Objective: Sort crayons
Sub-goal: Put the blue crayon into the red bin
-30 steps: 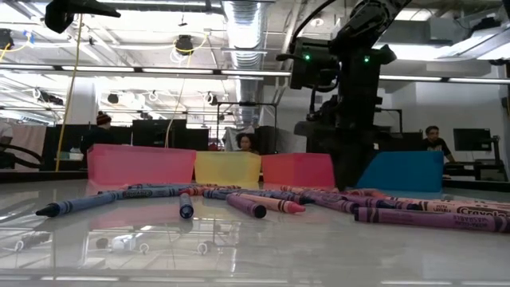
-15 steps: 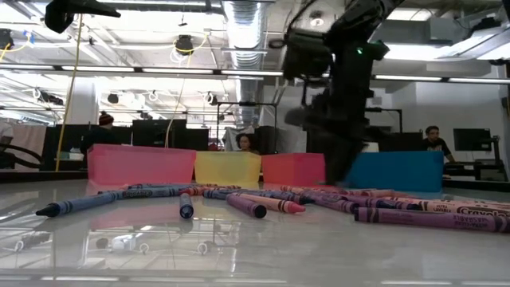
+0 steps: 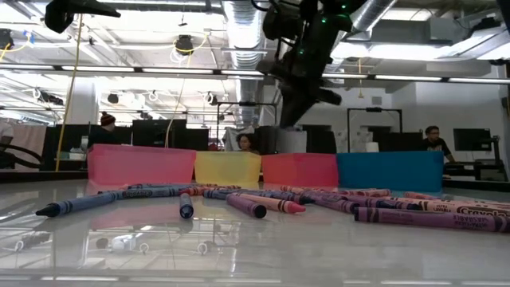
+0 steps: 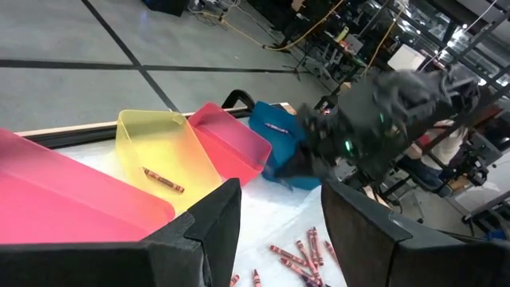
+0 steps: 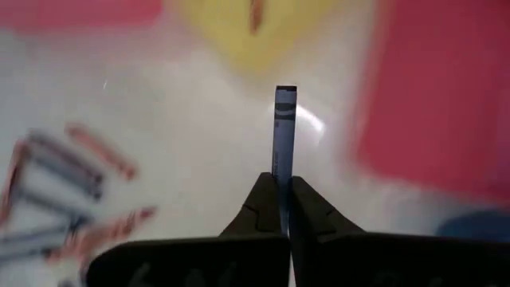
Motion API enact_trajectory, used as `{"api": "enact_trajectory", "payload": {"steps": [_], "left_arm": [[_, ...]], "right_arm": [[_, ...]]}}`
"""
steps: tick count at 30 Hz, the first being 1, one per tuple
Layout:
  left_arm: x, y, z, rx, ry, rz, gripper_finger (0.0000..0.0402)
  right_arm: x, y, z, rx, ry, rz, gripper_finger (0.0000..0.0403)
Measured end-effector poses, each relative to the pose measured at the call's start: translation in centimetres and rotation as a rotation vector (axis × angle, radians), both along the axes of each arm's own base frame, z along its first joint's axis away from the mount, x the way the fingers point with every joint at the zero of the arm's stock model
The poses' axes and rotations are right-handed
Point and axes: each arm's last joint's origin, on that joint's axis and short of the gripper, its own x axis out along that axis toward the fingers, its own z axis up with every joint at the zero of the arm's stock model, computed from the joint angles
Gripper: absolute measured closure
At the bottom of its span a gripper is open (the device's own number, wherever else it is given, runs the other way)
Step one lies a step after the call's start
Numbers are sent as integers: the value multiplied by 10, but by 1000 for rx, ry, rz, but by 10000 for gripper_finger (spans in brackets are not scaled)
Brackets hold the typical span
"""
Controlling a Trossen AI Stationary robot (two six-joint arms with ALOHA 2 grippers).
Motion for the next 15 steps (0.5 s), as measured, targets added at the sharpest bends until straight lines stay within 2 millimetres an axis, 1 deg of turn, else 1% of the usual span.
{"api": "enact_trajectory", "payload": {"steps": [3, 6, 10, 15], "left_arm": [[0, 0, 0, 0, 0, 0, 236], [0, 0, 0, 0, 0, 0, 236], [0, 0, 0, 7, 4, 1, 236], [0, 0, -2, 7, 17, 2, 236]], "right_arm": [[-4, -24, 10, -36, -16, -30, 398], [-13, -48, 11, -46, -7, -82, 398], [-21, -76, 1, -49, 33, -135, 398], [-23, -101, -21, -33, 94, -175, 392]]}}
